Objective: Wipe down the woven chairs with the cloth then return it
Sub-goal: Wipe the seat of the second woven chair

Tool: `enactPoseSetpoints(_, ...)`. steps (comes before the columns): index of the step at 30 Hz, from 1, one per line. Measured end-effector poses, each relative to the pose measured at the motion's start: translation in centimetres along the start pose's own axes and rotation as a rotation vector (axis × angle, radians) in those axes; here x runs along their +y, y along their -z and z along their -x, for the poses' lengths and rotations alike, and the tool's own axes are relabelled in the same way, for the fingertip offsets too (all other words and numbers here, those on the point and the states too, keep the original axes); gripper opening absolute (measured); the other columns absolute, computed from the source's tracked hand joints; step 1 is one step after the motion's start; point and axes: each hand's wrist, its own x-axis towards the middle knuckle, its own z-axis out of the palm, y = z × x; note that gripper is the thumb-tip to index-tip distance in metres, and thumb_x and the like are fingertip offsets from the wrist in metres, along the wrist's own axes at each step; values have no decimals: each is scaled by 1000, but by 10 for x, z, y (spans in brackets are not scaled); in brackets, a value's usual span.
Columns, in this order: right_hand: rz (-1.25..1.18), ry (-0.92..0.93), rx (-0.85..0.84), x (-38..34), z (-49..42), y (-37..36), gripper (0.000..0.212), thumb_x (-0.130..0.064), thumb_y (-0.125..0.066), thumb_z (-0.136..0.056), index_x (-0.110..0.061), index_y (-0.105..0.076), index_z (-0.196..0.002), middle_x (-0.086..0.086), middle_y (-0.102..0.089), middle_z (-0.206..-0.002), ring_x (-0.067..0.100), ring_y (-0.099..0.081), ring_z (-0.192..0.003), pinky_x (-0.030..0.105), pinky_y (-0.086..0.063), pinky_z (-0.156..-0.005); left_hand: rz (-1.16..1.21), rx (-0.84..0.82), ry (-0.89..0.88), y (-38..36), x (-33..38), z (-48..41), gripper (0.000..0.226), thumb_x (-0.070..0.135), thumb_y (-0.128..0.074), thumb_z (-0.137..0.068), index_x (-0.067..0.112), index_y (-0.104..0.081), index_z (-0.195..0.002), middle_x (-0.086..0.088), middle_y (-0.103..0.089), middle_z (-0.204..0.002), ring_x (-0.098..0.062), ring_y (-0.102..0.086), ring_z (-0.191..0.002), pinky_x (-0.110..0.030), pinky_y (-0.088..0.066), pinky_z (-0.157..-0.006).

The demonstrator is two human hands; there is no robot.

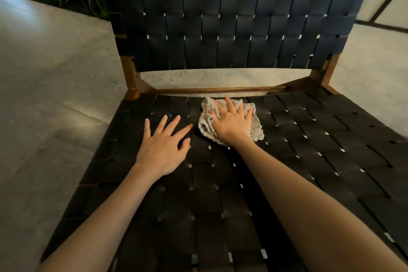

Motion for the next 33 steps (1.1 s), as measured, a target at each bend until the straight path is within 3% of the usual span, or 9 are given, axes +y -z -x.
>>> enactPoseSetpoints(5, -6, 5, 39, -2, -33, -4, 57, -59, -15, -96, -39, -18, -149, -2, -3, -161, 39, 1, -145, 61, 9, -112, 8, 2, 28, -8, 9, -15, 47, 46, -14, -98, 48, -8, -145, 10, -1, -159, -23, 7, -146, -59, 14, -108)
enactPoseSetpoints(12, 4, 78, 42, 15, -38, 5, 56, -57, -22, -97, -35, -28, -147, 0, -16, -159, 37, -10, -145, 58, 3, -114, 57, 70, 146, -5, 42, -25, 48, 40, -24, -100, 33, -23, -148, -2, -16, -158, -33, -3, -146, -55, 2, -115)
enactPoseSetpoints(14, 46, 20, 60, 43, -37, 13, 54, -54, -24, -97, -33, -30, -147, 1, -15, -159, 37, -9, -145, 57, 4, -114, 61, 68, 192, -6, 56, -26, 51, 40, -24, -100, 28, -18, -150, -8, -13, -158, -37, -1, -145, -55, 1, -115)
enactPoseSetpoints(18, 28, -128, 55, 77, -31, 24, 53, -49, -25, -98, -33, -30, -148, 3, -8, -161, 39, -1, -145, 57, 8, -114, 59, 86, 194, -9, 64, -28, 55, 40, -23, -100, 20, -15, -150, -15, -11, -157, -28, -4, -146, -54, -4, -117)
enactPoseSetpoints(25, -54, 118, -26, 31, 11, 8, 57, -63, -19, -93, -43, -22, -147, -5, -5, -161, 34, 3, -146, 53, 12, -112, 61, 106, 167, -12, 62, -26, 54, 39, -26, -99, 18, -21, -149, -18, -15, -156, -29, -7, -146, -53, -3, -116)
enactPoseSetpoints(33, -63, 144, -138, 42, 92, 29, 55, -62, -24, -95, -42, -28, -146, -7, -9, -160, 31, -1, -147, 48, 6, -116, 74, 40, 198, -7, 63, -30, 54, 38, -24, -100, 18, -18, -150, -16, -11, -157, -28, -4, -146, -52, 1, -116)
